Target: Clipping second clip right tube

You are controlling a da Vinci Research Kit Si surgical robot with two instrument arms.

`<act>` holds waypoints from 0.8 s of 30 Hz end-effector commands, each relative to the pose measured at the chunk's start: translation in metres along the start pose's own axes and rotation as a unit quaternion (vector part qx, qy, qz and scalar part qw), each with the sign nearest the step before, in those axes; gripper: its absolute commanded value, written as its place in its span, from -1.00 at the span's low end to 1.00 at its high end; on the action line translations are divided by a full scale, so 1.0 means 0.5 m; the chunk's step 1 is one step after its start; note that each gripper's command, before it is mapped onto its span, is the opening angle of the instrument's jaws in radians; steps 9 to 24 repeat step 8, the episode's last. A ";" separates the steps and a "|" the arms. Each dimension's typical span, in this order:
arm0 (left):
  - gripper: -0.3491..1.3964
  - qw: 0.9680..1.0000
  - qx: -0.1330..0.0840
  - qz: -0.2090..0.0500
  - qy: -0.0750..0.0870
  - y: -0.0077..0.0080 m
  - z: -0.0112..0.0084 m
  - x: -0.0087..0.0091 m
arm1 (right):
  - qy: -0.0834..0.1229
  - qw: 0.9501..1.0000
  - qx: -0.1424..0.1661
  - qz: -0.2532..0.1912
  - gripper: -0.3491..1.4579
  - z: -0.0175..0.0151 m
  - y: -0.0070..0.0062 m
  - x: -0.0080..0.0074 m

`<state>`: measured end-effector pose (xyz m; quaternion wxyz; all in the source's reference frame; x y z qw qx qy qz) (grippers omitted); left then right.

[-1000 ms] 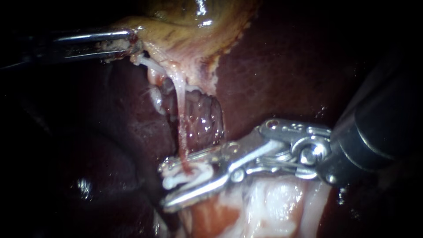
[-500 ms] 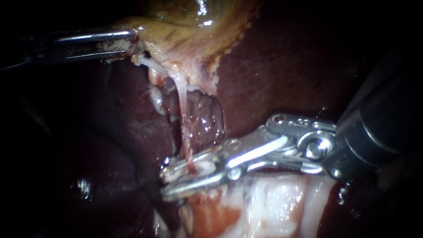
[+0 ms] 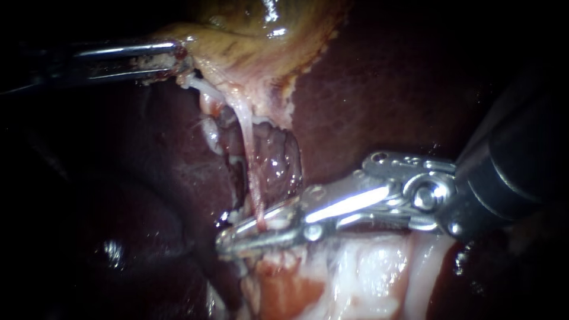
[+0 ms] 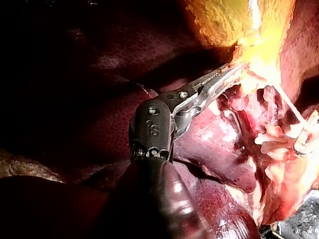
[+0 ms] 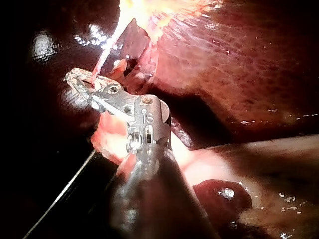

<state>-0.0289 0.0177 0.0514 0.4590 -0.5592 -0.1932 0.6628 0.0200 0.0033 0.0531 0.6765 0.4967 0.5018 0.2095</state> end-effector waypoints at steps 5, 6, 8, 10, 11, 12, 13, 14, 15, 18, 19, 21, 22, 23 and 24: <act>-1.00 1.000 0.000 0.000 0.000 0.0000 0.0001 0.0000 | 0.000 1.000 0.000 0.001 -1.00 0.0000 0.0002 0.0000; -1.00 1.000 0.000 0.000 0.000 0.0000 0.0001 0.0000 | 0.000 1.000 0.000 0.001 -1.00 0.0000 0.0002 0.0000; -1.00 1.000 0.000 0.000 0.000 -0.0001 0.0002 0.0000 | 0.000 1.000 0.000 0.001 -1.00 -0.0001 0.0006 -0.0001; -1.00 1.000 0.000 0.000 0.000 -0.0001 0.0002 0.0000 | 0.000 1.000 0.000 0.001 -1.00 -0.0001 0.0006 -0.0001; -1.00 1.000 0.000 0.000 0.000 -0.0001 0.0002 0.0000 | 0.000 1.000 0.000 0.001 -1.00 -0.0001 0.0006 -0.0001; -1.00 1.000 0.000 0.000 0.000 -0.0001 0.0002 0.0000 | 0.000 1.000 0.000 0.001 -1.00 -0.0001 0.0006 -0.0001; -1.00 1.000 0.000 0.000 0.000 -0.0001 0.0002 0.0000 | 0.000 1.000 0.000 0.001 -1.00 -0.0001 0.0006 -0.0001; -1.00 1.000 0.000 0.000 0.000 -0.0001 0.0002 0.0000 | 0.000 1.000 0.000 0.001 -1.00 -0.0001 0.0006 -0.0001; -1.00 1.000 0.000 0.000 0.000 -0.0001 0.0002 0.0000 | 0.000 1.000 0.000 0.001 -1.00 -0.0001 0.0006 -0.0001; -1.00 1.000 0.000 0.000 0.000 -0.0001 0.0002 0.0000 | 0.000 1.000 0.000 0.001 -1.00 -0.0001 0.0006 -0.0001; -1.00 1.000 0.000 0.000 0.000 -0.0001 0.0002 0.0000 | 0.000 1.000 0.000 0.001 -1.00 -0.0001 0.0006 -0.0001; -1.00 1.000 0.000 0.000 0.000 -0.0001 0.0002 0.0000 | 0.000 1.000 0.000 0.001 -1.00 -0.0001 0.0006 -0.0001; -1.00 1.000 0.000 0.000 0.000 -0.0001 0.0002 0.0000 | 0.000 1.000 0.000 0.001 -1.00 -0.0001 0.0006 -0.0001; -1.00 1.000 0.000 0.000 0.000 -0.0001 0.0002 0.0000 | 0.000 1.000 0.000 0.001 -1.00 -0.0001 0.0006 -0.0001; -1.00 1.000 0.000 0.000 0.000 -0.0001 0.0002 0.0000 | 0.000 1.000 0.000 0.001 -1.00 -0.0001 0.0006 -0.0001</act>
